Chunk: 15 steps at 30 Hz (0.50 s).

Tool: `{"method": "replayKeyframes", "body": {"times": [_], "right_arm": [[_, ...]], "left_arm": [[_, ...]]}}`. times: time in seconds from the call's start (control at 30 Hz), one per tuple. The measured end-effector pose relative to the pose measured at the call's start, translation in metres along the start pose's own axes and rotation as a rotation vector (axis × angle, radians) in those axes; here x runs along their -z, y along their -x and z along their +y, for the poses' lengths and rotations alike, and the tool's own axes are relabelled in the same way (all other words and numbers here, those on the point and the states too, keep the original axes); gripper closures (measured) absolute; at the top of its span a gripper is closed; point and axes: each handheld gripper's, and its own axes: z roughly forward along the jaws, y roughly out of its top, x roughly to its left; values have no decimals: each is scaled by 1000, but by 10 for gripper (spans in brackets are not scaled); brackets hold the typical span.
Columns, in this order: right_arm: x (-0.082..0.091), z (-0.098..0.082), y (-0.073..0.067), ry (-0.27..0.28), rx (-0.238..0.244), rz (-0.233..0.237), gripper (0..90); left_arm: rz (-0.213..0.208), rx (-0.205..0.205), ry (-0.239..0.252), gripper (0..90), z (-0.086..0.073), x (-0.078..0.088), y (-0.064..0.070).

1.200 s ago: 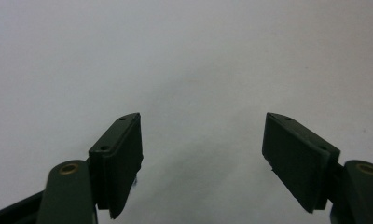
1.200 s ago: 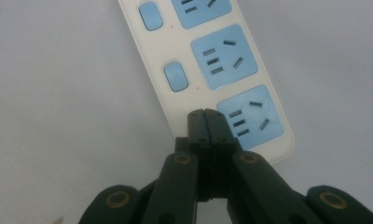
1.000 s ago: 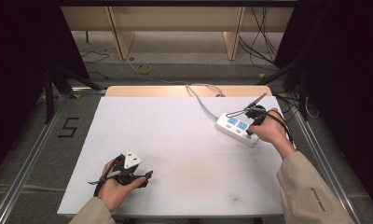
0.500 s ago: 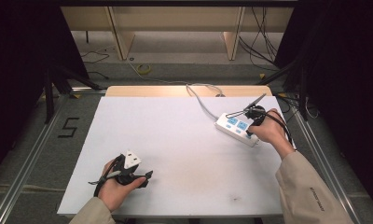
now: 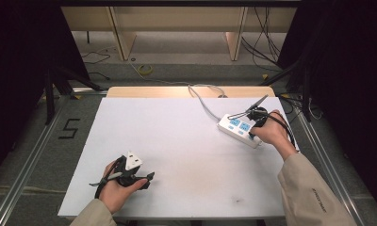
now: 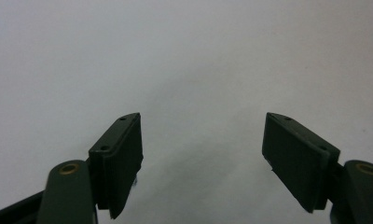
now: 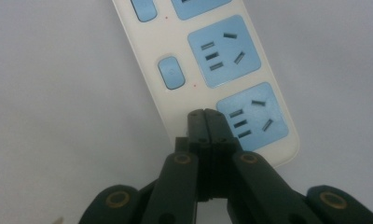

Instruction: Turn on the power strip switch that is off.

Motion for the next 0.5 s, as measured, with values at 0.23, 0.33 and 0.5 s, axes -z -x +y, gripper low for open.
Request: {"method": "replayKeyframes", "body": {"times": [0.23, 0.33, 0.5], "right_arm": [[-2, 0, 1, 0, -3, 8, 900], [-2, 0, 2, 0, -3, 7, 900], [-2, 0, 3, -3, -4, 15, 900]], "left_arm": [[0, 0, 0, 286, 0, 0, 0], [0, 0, 2, 286, 0, 0, 0], [-2, -2, 0, 286, 0, 0, 0]]}}
